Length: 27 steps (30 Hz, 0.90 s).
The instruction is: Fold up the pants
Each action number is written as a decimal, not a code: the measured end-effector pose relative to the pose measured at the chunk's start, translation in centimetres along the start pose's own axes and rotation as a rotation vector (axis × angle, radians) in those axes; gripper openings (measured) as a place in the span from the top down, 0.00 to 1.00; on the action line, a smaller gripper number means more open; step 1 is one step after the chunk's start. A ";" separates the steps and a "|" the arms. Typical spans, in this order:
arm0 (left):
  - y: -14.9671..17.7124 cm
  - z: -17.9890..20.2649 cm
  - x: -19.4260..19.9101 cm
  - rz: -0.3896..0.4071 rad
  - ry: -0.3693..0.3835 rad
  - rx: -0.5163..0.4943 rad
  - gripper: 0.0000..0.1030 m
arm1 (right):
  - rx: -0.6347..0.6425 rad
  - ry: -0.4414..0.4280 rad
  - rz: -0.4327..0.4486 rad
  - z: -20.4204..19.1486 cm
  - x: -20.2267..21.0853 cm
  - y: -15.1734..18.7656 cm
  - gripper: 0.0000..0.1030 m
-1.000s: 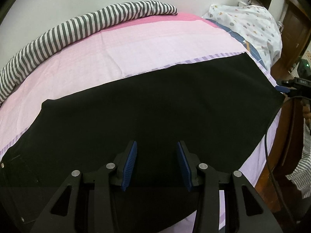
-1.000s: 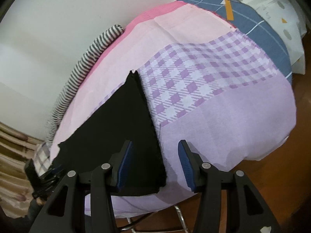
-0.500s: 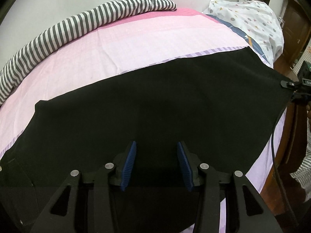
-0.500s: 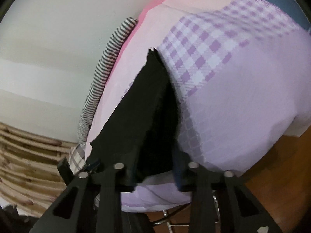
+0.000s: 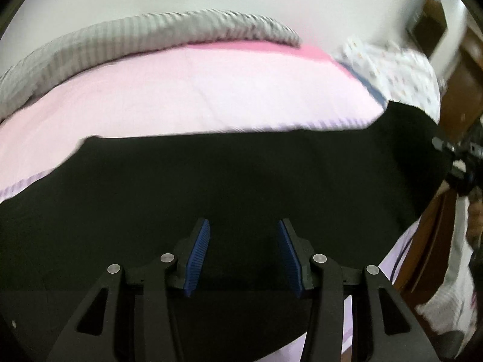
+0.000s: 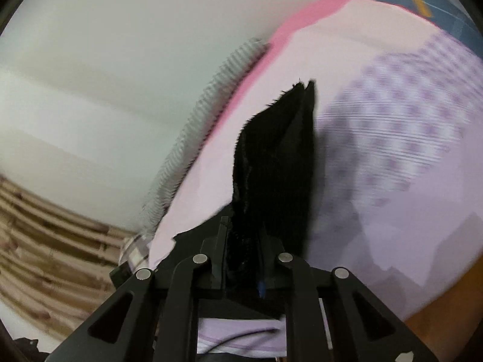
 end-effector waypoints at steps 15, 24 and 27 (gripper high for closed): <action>-0.3 -14.5 8.6 0.129 -0.049 0.294 0.52 | 0.193 -0.189 -0.372 -16.7 -19.7 9.0 0.87; 1.2 -14.5 9.2 0.093 0.049 0.315 0.52 | 0.387 -0.089 -0.550 -18.2 -23.8 16.4 0.88; 1.6 -13.5 8.7 0.063 0.110 0.320 0.52 | 0.409 -0.102 -0.561 -19.0 -23.8 16.4 0.85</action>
Point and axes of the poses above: each gripper's, at about its wrist camera, not at the fingertips, and x roughly against the way its jaws point, z to its right, y to its underside, the point moved 10 cm from there along -x, roughly the way its jaws point, and after that the axes turned 13 degrees about x, right-handed, at the moved point
